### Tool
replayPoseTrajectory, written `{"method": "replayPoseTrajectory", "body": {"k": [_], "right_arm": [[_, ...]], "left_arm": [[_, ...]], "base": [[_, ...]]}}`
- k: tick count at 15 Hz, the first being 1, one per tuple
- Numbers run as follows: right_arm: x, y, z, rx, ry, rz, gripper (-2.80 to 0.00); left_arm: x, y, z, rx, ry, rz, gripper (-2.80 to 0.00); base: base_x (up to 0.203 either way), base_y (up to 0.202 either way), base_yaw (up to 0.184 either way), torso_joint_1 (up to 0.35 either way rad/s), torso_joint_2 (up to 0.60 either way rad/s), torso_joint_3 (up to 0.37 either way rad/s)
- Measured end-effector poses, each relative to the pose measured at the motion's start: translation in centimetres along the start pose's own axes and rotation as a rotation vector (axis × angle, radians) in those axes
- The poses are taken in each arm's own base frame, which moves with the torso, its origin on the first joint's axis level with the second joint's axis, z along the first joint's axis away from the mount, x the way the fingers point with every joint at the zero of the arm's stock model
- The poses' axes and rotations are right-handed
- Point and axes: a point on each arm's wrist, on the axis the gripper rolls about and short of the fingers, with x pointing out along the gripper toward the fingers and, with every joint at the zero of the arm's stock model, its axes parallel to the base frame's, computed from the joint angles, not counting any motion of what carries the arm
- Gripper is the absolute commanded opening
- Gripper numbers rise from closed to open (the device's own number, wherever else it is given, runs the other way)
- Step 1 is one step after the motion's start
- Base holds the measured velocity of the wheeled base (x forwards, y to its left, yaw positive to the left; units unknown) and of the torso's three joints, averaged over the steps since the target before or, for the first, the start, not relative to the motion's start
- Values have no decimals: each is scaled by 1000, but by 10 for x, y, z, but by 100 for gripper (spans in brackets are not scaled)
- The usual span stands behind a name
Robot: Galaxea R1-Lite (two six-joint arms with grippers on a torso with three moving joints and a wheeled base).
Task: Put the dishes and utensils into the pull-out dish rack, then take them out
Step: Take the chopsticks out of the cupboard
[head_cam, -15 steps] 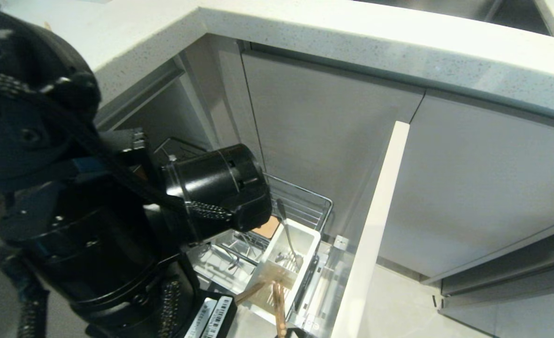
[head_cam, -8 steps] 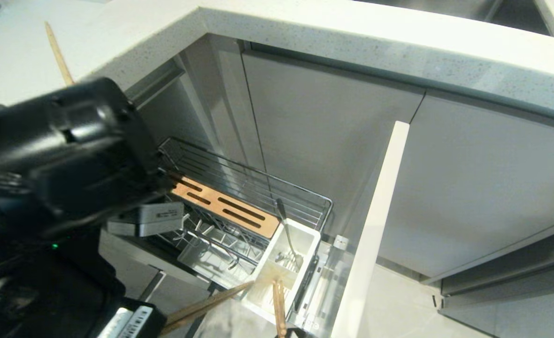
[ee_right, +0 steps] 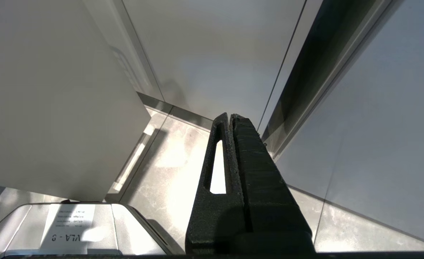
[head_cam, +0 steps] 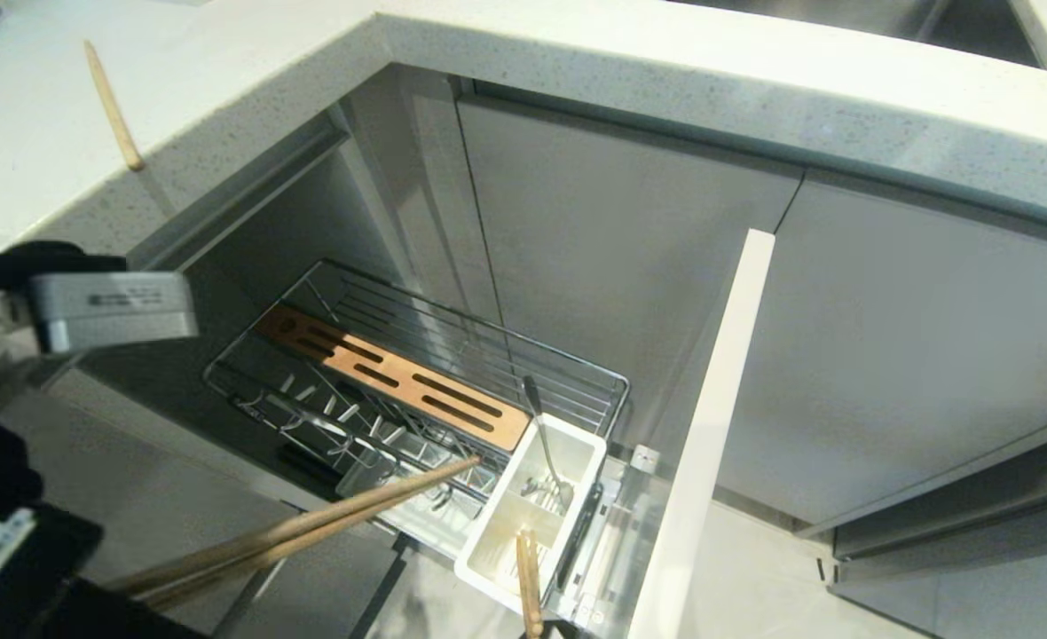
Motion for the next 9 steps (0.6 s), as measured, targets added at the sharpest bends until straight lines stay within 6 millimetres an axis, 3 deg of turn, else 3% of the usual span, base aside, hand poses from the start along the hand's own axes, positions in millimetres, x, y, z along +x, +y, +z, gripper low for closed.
{"method": "replayPoseTrajectory", "body": {"k": [9], "right_arm": [[0,0,0,0,0,0,-280]], "left_arm": [[-60,13,3,-38,-482,-151,-280]], "base": [[0,0,0,0,0,0]]}}
